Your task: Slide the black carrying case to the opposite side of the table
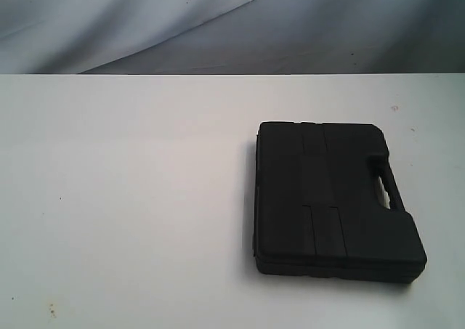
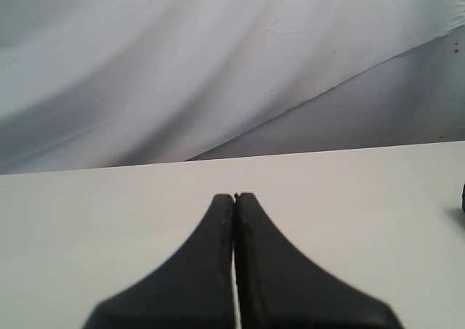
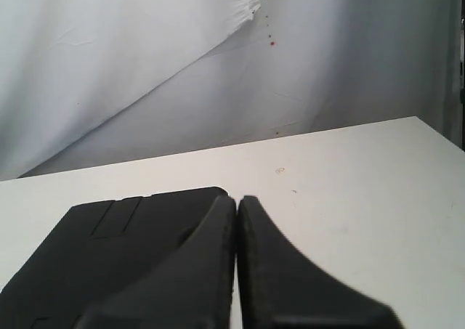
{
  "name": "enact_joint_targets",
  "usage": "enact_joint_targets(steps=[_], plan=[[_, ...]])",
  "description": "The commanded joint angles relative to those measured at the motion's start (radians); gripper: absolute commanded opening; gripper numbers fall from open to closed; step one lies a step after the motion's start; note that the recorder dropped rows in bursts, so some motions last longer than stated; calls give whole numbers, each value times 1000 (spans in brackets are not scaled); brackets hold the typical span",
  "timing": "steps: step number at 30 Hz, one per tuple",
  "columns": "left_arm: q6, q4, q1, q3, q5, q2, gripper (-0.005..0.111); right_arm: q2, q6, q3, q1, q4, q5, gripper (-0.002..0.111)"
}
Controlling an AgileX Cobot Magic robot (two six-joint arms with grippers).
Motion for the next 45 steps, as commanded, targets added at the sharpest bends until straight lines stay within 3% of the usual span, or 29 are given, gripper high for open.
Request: enact_joint_targets(steps=[1, 10, 14, 27, 45], plan=[[-5, 0, 2, 5, -1, -4, 0, -3, 5, 5, -6, 9, 1, 0], [-2, 0, 2, 5, -1, -4, 0, -3, 55, 5, -6, -40, 4, 0], [-2, 0, 2, 5, -1, -4, 0, -3, -149, 5, -6, 120, 1, 0], [-5, 0, 2, 5, -1, -4, 0, -3, -284, 5, -6, 124, -13, 0], [-3, 0, 2, 5, -1, -4, 0, -3, -282, 5, -6, 132, -16, 0]])
